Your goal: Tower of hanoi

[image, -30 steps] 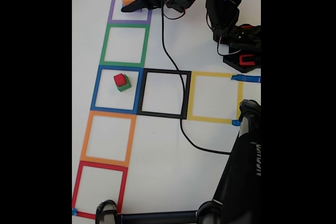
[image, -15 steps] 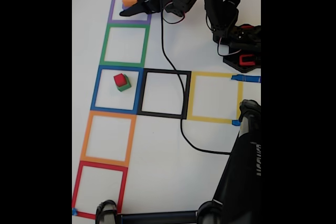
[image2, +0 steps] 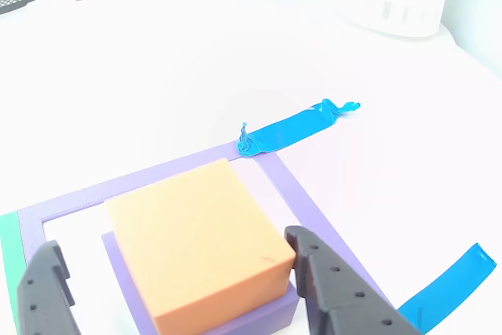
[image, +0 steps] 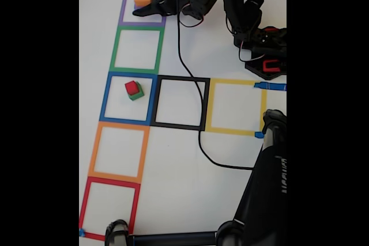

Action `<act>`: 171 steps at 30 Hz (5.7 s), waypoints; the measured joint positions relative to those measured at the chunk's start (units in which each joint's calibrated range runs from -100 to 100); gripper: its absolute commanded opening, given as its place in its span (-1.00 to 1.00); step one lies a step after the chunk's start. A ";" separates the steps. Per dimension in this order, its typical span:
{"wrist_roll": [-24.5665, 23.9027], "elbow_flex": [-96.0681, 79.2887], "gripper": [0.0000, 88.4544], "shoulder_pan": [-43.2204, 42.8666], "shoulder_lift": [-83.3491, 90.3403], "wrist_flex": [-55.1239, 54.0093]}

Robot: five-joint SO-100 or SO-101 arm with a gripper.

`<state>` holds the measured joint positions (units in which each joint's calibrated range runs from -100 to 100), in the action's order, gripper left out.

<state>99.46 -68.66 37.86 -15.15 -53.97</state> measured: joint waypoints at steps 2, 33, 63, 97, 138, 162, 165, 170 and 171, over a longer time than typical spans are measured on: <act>0.00 0.09 -0.51 0.00 -0.08 0.00; 0.36 -0.18 -0.79 -3.98 25.66 28.46; 0.54 73.93 -0.84 -30.54 66.19 153.16; 0.18 -14.52 -0.85 -33.94 36.98 32.49; 0.18 -10.71 -0.55 -31.13 -2.20 -8.30; 0.36 -12.93 -0.64 -30.08 13.68 2.42; 0.36 -13.63 -0.78 -30.08 23.05 10.88; 0.18 -13.72 -0.87 -31.48 41.11 31.84; 0.18 -13.72 -0.88 -32.07 45.17 36.76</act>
<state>99.64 -82.38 5.79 30.01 -17.21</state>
